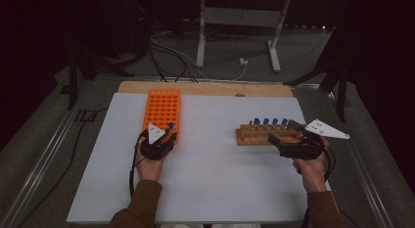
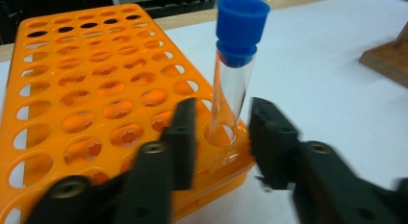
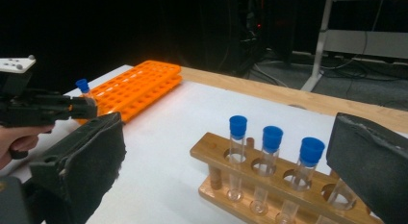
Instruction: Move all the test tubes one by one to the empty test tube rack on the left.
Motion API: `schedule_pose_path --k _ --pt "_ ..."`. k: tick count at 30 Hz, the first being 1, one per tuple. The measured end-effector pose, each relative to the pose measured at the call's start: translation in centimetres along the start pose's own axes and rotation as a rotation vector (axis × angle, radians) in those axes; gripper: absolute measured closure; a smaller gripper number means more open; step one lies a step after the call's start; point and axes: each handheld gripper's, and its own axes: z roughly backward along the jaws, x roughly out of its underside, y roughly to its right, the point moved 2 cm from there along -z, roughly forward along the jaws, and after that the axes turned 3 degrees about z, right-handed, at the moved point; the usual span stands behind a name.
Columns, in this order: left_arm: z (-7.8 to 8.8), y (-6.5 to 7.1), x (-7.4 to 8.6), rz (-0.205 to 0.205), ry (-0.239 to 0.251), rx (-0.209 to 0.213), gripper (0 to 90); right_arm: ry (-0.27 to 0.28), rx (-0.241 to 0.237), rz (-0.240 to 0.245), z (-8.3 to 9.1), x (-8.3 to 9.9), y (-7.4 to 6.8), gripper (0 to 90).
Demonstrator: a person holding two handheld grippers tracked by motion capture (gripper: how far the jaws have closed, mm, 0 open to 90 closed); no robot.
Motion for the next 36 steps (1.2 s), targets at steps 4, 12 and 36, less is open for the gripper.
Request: schedule_pose_path --k 4,12,36 --pt "1.1 -0.4 -0.6 0.059 0.049 0.018 37.2 0.017 0.022 0.003 0.3 -0.4 0.2 0.0" --pt "4.3 -0.8 -1.7 0.092 0.123 0.093 8.5 0.053 0.077 -0.012 1.0 -1.5 1.5 0.2" --pt "7.7 -1.9 -2.1 0.08 0.167 0.042 0.7 -0.091 0.254 -0.092 -2.3 1.4 6.6 51.0"
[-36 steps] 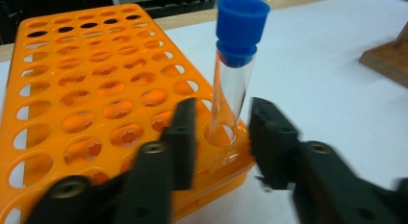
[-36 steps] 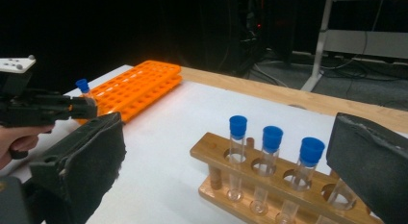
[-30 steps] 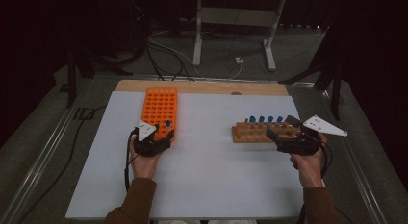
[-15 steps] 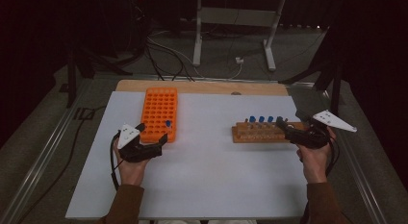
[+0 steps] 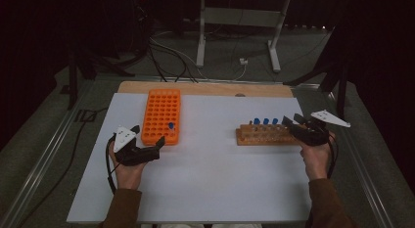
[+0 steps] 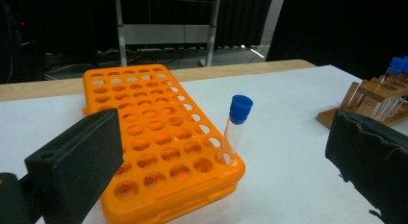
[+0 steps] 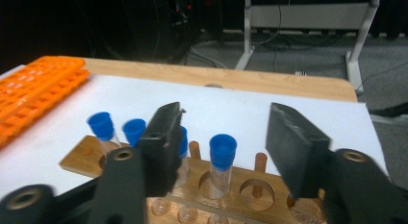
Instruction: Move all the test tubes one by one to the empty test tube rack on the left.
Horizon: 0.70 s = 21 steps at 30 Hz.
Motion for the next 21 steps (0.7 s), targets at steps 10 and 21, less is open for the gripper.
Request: schedule_pose_path --k 10,21 --pt "0.1 0.1 0.0 0.005 -0.004 0.005 0.7 -0.067 -0.001 -0.018 -2.0 1.2 -0.1 65.7" --pt "0.1 0.1 -0.1 0.005 -0.011 0.01 0.8 -0.101 0.01 -0.008 -2.8 2.5 -0.4 76.6"
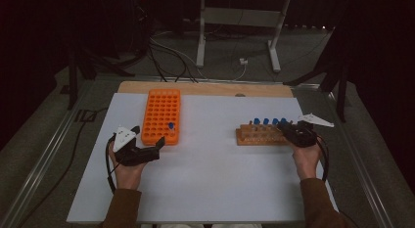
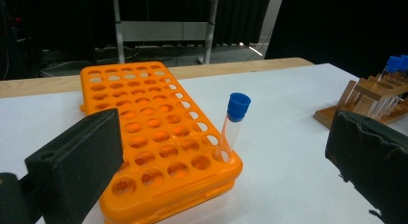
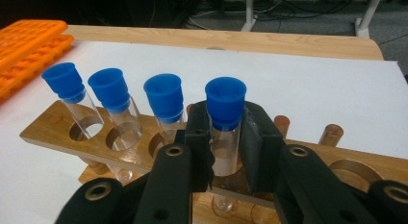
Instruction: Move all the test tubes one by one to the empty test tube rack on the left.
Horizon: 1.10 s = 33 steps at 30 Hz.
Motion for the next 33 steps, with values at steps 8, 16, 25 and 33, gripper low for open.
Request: schedule_pose_path --k 8,16,25,33 --pt "0.1 -0.2 0.0 0.008 -0.001 -0.007 0.8 0.058 0.009 0.0 1.5 -0.8 -0.1 77.1" --pt "0.0 -0.2 0.1 0.007 -0.011 -0.008 0.8 0.113 0.017 0.037 3.3 -2.3 -0.5 77.3" --pt "0.0 -0.3 0.3 0.014 -0.018 -0.012 0.8 0.161 0.015 0.042 4.6 -3.0 -0.9 77.3" --pt "-0.1 -0.3 0.5 0.024 -0.025 -0.02 0.8 0.206 -0.022 0.055 5.9 -3.6 -1.7 77.3"
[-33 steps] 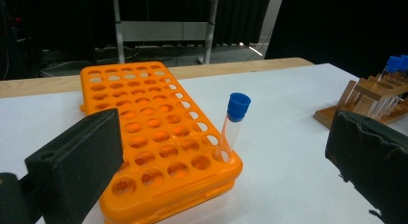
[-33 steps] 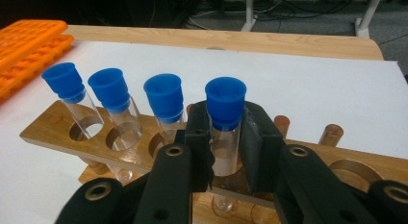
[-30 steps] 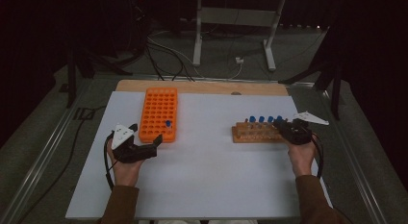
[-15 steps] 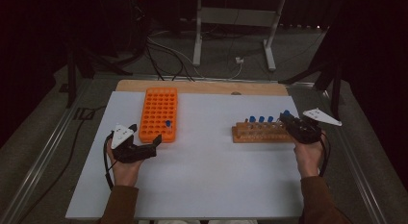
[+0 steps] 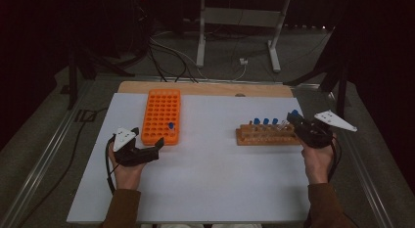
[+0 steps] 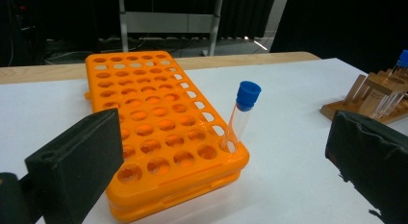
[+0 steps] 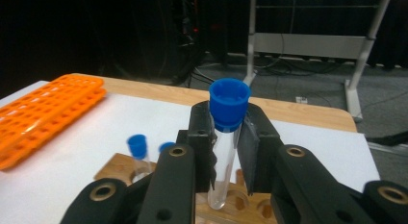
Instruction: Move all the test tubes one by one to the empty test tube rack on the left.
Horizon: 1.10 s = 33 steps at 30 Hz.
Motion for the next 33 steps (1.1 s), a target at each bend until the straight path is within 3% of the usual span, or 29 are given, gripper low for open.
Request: schedule_pose_path --k 7,13,25,33 --pt "0.1 0.5 -0.1 -0.008 -0.007 -0.009 0.8 0.01 -0.047 0.022 0.2 -0.4 -1.2 77.3" --pt "0.1 1.7 -0.7 -0.027 0.002 0.003 0.8 0.012 -0.093 0.004 0.2 -0.5 -1.6 77.3" --pt "-2.1 7.2 -3.0 -0.105 0.025 0.114 0.8 -0.01 -0.157 0.015 -0.3 -0.4 -3.2 77.2" --pt "-4.6 10.6 -3.4 -0.143 0.007 0.171 0.8 -0.041 -0.198 0.059 -1.1 -0.1 -5.0 77.2"
